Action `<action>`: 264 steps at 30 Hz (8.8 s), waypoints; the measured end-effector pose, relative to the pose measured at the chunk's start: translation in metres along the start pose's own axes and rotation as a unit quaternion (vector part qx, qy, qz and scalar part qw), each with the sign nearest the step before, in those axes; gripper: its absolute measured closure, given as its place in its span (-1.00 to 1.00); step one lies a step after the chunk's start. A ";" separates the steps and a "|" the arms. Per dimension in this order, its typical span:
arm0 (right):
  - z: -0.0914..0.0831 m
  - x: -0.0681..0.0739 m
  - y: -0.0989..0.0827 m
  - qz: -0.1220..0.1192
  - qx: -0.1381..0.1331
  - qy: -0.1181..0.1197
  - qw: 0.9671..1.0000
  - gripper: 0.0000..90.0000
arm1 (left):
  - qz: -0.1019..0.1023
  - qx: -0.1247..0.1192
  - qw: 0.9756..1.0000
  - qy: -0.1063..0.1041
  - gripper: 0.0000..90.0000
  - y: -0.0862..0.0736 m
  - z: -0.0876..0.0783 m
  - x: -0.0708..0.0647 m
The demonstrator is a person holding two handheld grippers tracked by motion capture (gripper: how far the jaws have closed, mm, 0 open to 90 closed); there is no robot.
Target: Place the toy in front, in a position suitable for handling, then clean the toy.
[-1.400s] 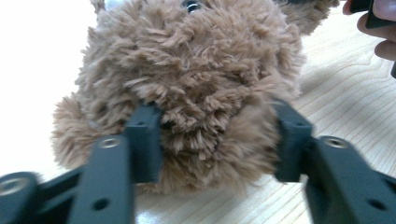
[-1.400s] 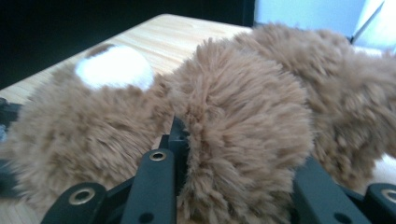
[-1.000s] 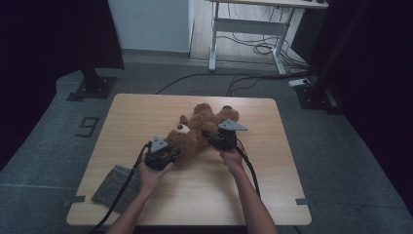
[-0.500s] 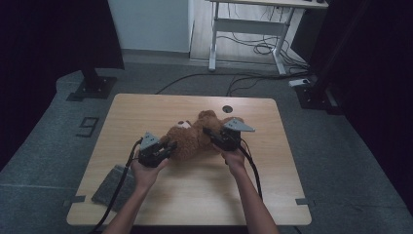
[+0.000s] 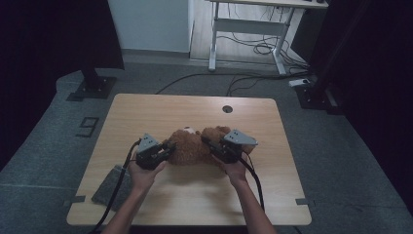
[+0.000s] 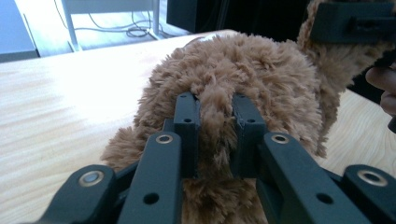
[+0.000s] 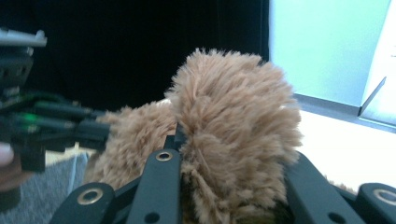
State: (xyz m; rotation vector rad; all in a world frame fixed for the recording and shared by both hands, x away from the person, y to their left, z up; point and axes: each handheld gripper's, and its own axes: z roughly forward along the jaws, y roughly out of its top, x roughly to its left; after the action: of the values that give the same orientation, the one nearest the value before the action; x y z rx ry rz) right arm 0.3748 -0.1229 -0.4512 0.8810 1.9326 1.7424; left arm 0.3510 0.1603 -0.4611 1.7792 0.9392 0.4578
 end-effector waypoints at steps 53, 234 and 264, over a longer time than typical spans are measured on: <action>-0.028 -0.063 -0.051 0.059 0.215 -0.001 0.975 0.32 | -0.023 0.059 0.998 0.001 0.71 -0.030 -0.004 0.013; -0.081 -0.043 -0.082 0.076 0.106 -0.027 0.991 0.21 | -0.008 0.016 0.999 0.040 0.69 -0.026 -0.026 0.002; -0.081 -0.041 -0.081 0.091 0.106 -0.037 0.989 0.20 | 0.088 0.015 0.989 -0.119 0.68 0.023 0.041 -0.132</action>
State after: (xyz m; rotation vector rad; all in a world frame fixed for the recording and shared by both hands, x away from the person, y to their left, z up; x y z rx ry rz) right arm 0.3355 -0.2122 -0.5232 1.2150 2.0699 1.5942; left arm 0.3055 0.0289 -0.4412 1.9044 0.6281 0.3329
